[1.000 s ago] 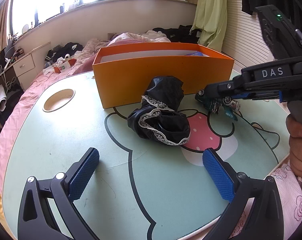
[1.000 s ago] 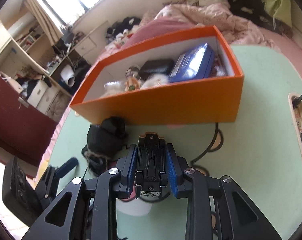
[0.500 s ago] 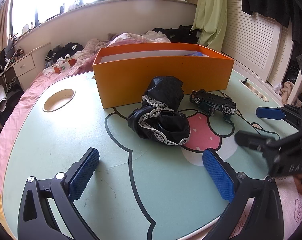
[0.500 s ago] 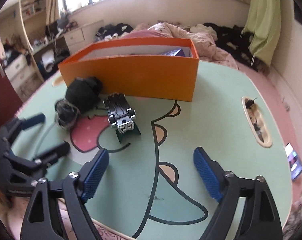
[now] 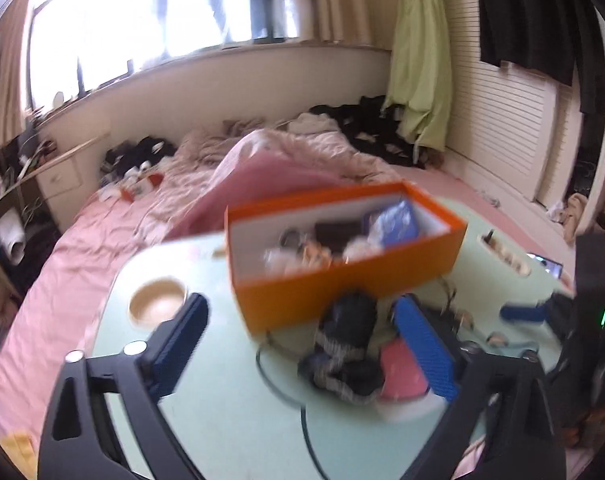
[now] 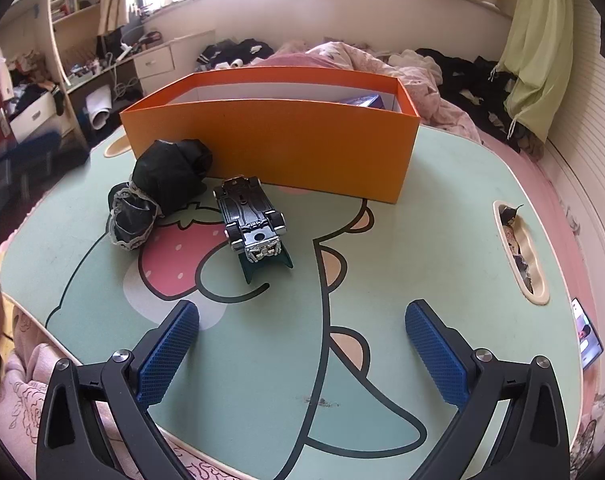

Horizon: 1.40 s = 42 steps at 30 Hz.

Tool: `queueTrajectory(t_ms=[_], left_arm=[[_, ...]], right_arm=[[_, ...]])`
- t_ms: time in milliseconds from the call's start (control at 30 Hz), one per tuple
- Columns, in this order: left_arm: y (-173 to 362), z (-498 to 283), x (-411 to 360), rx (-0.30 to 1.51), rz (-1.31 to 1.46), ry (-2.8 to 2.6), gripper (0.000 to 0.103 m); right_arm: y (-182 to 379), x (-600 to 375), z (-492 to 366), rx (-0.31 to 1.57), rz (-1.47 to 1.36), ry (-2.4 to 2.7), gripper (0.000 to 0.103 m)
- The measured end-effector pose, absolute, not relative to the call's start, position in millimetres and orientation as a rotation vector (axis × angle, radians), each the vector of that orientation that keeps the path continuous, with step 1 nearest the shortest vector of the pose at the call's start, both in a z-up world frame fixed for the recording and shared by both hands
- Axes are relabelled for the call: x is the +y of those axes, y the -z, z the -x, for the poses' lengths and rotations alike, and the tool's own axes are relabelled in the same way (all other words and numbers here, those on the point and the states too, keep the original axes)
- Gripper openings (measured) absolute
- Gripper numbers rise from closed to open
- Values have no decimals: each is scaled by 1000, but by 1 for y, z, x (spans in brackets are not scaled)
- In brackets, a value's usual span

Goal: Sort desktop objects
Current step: 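Reach into the orange box and grasp the small figurine with the left gripper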

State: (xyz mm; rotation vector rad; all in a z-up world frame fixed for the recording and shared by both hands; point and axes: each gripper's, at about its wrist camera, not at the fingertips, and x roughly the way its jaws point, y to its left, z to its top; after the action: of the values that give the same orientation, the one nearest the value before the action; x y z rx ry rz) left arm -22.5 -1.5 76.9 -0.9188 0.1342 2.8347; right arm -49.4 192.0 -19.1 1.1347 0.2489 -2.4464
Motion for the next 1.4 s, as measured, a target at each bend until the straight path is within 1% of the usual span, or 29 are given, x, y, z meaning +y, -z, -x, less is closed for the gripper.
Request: queueTrajectory(t_ms=[67,100,133,167,300,433,500,567,633,733,800,1033,1100,1133,1167,1233,1300,1333,1400], left_arm=[[-89,64,1,91,1030,-2740,54],[-87,91,3,64,1137,-2677,46],[-83,112,4,45,1232,-2625,33],[-75,133,6,33,1333,-2571,28],[-30,185,13,-5,1666,-2399,28],[-8,203,11,-94,1789,-2337,29],[-1,215,14,-138,1836,-2301,34],[1,221,19,-134,1843,-2296,48],[3,224,26,-101,1829,-2308,55],[4,229,29,-79,1840,-2310,59],[3,231,27,-125,1860,-2296,59],[-8,223,20,-235,1748,-2261,59],[-9,224,24,-221,1734,-2272,59],[-5,226,27,-184,1748,-2277,59],[0,228,32,-148,1776,-2269,61],[6,232,37,-173,1762,-2252,60],[3,230,38,-175,1721,-2247,50],[2,229,36,-183,1706,-2234,40],[0,225,33,-176,1686,-2227,37]], right_arm=[[19,194,51,246,-1132,2448,103],[18,193,51,248,-1133,2447,103],[18,194,52,248,-1132,2448,103],[18,194,51,248,-1131,2448,103],[18,194,50,247,-1131,2447,103],[18,194,49,248,-1131,2448,103],[18,194,49,248,-1131,2448,103],[18,195,51,247,-1131,2448,103],[19,194,49,247,-1131,2447,103],[17,193,49,245,-1132,2447,103],[17,193,50,247,-1131,2448,103],[18,192,50,247,-1131,2449,103],[18,193,51,246,-1130,2449,103],[18,193,51,246,-1131,2449,103],[18,193,51,246,-1131,2449,103],[18,193,50,245,-1130,2449,103],[18,193,51,245,-1130,2448,103],[18,191,51,246,-1130,2449,103],[18,192,51,246,-1130,2449,103]])
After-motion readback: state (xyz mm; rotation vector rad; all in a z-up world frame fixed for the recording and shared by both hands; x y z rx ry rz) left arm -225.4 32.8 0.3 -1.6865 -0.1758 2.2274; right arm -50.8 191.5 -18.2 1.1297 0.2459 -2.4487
